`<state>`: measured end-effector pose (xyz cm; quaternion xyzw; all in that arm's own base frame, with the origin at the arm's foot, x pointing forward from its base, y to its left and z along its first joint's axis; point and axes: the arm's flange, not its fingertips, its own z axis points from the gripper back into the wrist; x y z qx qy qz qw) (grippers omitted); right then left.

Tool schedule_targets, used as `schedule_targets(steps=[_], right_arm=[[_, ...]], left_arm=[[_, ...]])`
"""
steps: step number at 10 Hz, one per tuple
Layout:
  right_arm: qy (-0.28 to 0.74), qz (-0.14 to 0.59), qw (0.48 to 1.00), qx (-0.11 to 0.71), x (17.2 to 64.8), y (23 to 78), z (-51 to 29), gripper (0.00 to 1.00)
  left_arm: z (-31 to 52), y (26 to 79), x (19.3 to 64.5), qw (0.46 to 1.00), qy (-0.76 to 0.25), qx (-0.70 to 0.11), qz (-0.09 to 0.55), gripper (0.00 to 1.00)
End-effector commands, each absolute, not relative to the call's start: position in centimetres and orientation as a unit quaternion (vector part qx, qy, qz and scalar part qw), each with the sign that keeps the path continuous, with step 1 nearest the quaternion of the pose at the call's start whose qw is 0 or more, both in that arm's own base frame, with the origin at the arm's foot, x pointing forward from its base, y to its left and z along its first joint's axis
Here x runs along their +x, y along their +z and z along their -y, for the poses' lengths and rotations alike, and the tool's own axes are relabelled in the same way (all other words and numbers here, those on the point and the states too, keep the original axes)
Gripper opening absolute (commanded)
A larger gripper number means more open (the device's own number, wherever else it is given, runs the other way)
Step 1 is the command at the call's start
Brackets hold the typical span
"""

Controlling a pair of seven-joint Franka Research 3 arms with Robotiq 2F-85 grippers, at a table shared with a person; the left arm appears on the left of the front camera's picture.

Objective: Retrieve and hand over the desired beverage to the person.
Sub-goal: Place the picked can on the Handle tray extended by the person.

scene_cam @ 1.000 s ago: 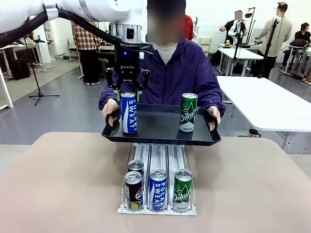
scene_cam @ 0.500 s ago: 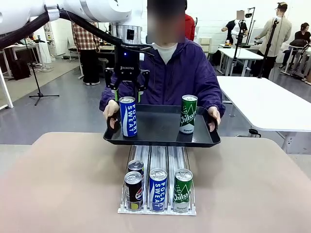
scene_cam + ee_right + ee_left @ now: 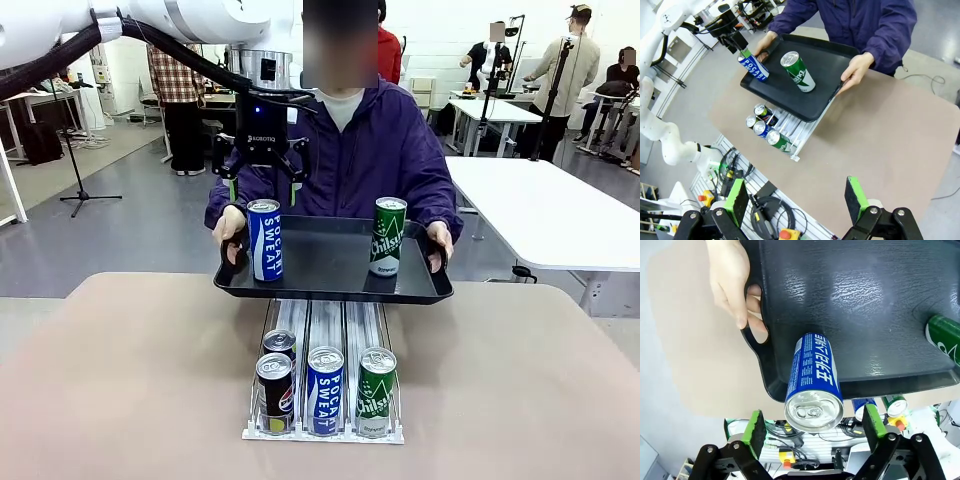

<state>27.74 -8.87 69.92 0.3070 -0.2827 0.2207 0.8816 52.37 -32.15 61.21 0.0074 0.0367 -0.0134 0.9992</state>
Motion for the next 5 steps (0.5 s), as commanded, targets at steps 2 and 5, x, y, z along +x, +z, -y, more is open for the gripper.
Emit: schedule_targets(steps=[2, 5], right_arm=[[0.228, 0.283, 0.879, 0.308, 27.9, 69.7, 8.9, 1.00], [0.228, 0.283, 0.879, 0.308, 27.9, 69.7, 8.9, 1.00]], left_arm=[[31.6, 64.9, 49.6, 0.997, -0.076, 0.003, -0.012, 1.00], [27.6, 68.4, 41.8, 0.988, -0.154, 0.000, 0.019, 1.00]])
